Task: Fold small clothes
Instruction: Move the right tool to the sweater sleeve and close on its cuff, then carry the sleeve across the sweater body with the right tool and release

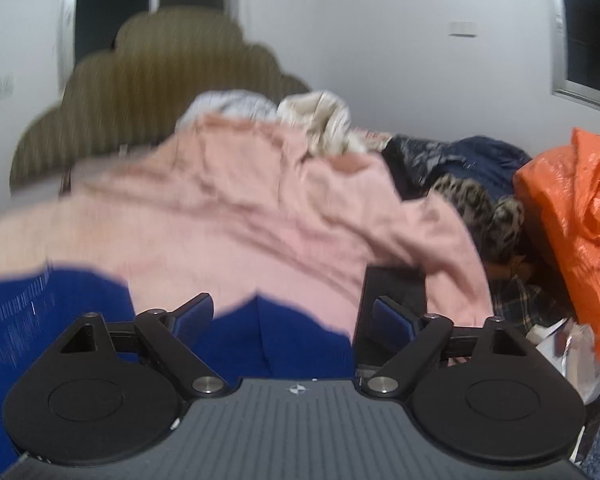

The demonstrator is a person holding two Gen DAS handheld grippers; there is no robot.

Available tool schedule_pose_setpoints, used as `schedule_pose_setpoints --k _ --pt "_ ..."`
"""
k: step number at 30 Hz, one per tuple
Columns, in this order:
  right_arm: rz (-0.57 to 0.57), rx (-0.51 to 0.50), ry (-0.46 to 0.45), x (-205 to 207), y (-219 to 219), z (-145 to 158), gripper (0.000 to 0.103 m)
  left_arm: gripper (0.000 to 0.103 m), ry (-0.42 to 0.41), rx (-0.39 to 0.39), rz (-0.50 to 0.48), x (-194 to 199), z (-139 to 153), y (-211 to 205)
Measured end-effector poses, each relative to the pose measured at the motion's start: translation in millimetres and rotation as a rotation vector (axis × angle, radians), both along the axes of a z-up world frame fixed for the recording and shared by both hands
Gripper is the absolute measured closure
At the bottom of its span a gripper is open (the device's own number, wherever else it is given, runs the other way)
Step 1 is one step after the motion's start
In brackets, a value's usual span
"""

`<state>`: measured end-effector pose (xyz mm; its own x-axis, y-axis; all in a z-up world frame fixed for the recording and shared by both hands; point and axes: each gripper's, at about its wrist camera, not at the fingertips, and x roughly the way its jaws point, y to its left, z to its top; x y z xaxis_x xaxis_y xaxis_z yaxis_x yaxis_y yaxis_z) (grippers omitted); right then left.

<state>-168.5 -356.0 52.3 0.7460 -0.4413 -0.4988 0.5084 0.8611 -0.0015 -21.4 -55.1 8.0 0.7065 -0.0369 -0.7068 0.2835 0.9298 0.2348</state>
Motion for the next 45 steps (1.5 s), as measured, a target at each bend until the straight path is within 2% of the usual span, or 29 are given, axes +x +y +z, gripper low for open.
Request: schedule_pose_setpoints --k 3,7,8,10,11,13,18,23,27,32,34,37,41,45 --pt "0.039 -0.034 0.086 20 13 -21 0.032 0.005 -0.005 0.006 -0.015 -4 1 -5" --pt "0.089 -0.119 0.242 66 18 -48 0.038 0.005 -0.025 0.028 -0.02 -7 2 -5" --pt "0.089 -0.128 0.281 76 16 -54 0.042 0.005 -0.03 0.031 -0.017 -7 3 -4" --pt "0.069 -0.149 0.353 91 8 -64 0.058 0.005 -0.035 0.035 -0.008 -6 4 -1" --pt "0.062 -0.152 0.366 91 3 -67 0.078 0.005 -0.034 0.033 -0.001 -5 4 1" --pt "0.032 -0.147 0.349 88 -4 -62 0.099 0.004 -0.026 0.027 0.014 -2 4 4" --pt "-0.046 0.047 0.142 49 -50 -18 0.099 0.005 -0.01 0.012 0.024 4 2 8" --pt "-0.134 0.36 -0.099 2 -123 16 0.098 0.005 -0.019 0.007 0.029 5 3 13" --pt "-0.19 0.653 -0.303 -33 -164 13 0.097 0.005 -0.014 0.0 0.05 10 2 21" --pt "-0.323 0.806 -0.512 -80 -183 5 0.096 0.005 -0.004 -0.017 0.06 17 2 28" --pt "-0.337 0.811 -0.501 -85 -186 0 0.096 0.005 -0.009 -0.019 0.061 19 2 29" --pt "-0.265 0.909 -0.451 -75 -171 -16 0.096 0.004 0.002 -0.029 0.071 23 0 32" --pt "-0.057 1.07 -0.466 -40 -119 -31 0.096 0.005 0.01 -0.028 0.083 26 -3 35" --pt "0.199 1.199 -0.408 29 -41 -34 0.095 0.005 0.014 -0.034 0.097 27 -3 38"
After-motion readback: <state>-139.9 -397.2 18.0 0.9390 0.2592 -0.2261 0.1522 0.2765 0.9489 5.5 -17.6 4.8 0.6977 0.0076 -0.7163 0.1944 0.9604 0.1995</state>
